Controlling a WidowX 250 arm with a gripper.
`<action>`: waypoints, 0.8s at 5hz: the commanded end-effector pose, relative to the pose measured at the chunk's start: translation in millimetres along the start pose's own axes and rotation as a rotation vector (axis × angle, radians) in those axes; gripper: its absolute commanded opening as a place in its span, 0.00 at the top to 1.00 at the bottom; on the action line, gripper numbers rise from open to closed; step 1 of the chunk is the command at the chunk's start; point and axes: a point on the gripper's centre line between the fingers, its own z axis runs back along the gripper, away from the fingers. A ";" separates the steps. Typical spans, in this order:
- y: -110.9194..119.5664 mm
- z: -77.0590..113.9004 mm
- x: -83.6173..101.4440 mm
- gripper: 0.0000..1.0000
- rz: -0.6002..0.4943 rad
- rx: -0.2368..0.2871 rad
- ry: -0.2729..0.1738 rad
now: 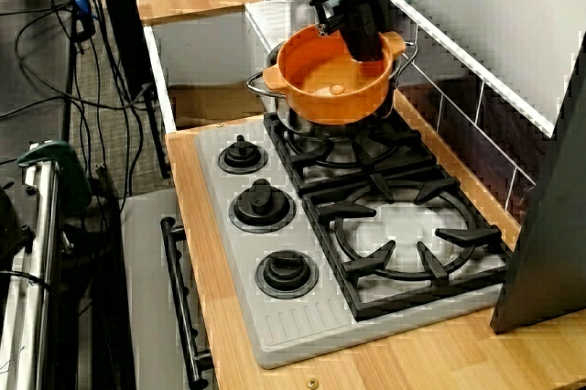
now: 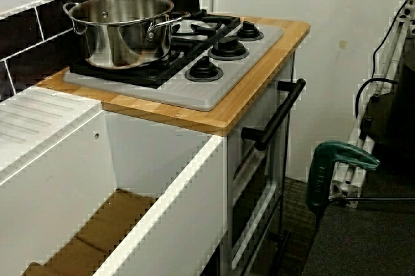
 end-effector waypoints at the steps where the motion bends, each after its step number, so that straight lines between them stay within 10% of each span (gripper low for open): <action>1: -19.5 -7.5 33.2 1.00 -0.110 -0.054 -0.032; 4: -26.7 -49.3 24.0 1.00 -0.140 -0.031 -0.006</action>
